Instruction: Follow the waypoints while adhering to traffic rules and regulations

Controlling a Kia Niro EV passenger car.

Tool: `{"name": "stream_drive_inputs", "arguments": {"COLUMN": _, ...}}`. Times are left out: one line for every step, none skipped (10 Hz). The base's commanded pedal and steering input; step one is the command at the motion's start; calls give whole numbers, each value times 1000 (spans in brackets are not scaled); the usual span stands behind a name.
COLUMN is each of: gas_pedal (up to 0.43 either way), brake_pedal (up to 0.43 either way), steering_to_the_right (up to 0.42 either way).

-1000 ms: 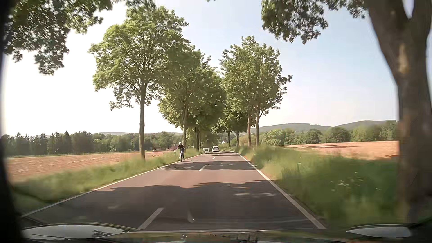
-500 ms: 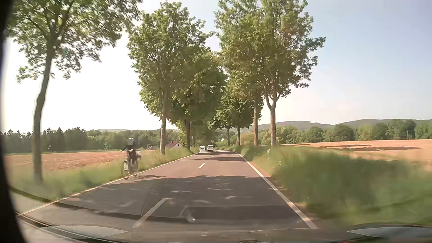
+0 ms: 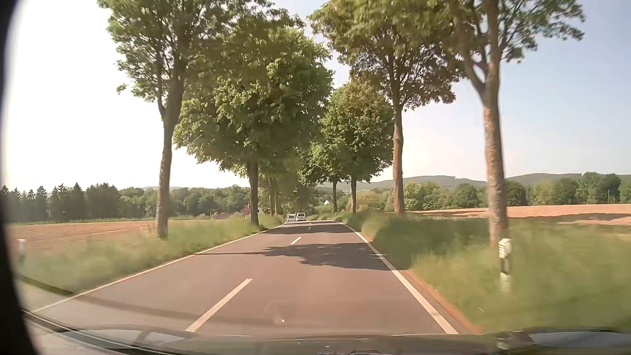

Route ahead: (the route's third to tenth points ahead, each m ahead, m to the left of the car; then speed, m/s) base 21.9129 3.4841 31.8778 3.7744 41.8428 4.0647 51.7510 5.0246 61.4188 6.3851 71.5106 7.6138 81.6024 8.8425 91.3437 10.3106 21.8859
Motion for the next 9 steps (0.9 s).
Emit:
{"name": "stream_drive_inputs", "arguments": {"gas_pedal": 177, "brake_pedal": 0, "steering_to_the_right": -7}}
{"name": "stream_drive_inputs", "arguments": {"gas_pedal": 177, "brake_pedal": 0, "steering_to_the_right": -7}}
{"name": "stream_drive_inputs", "arguments": {"gas_pedal": 189, "brake_pedal": 0, "steering_to_the_right": -8}}
{"name": "stream_drive_inputs", "arguments": {"gas_pedal": 189, "brake_pedal": 0, "steering_to_the_right": -8}}
{"name": "stream_drive_inputs", "arguments": {"gas_pedal": 189, "brake_pedal": 0, "steering_to_the_right": -9}}
{"name": "stream_drive_inputs", "arguments": {"gas_pedal": 189, "brake_pedal": 0, "steering_to_the_right": -10}}
{"name": "stream_drive_inputs", "arguments": {"gas_pedal": 189, "brake_pedal": 0, "steering_to_the_right": -10}}
{"name": "stream_drive_inputs", "arguments": {"gas_pedal": 189, "brake_pedal": 0, "steering_to_the_right": -11}}
{"name": "stream_drive_inputs", "arguments": {"gas_pedal": 189, "brake_pedal": 0, "steering_to_the_right": -12}}
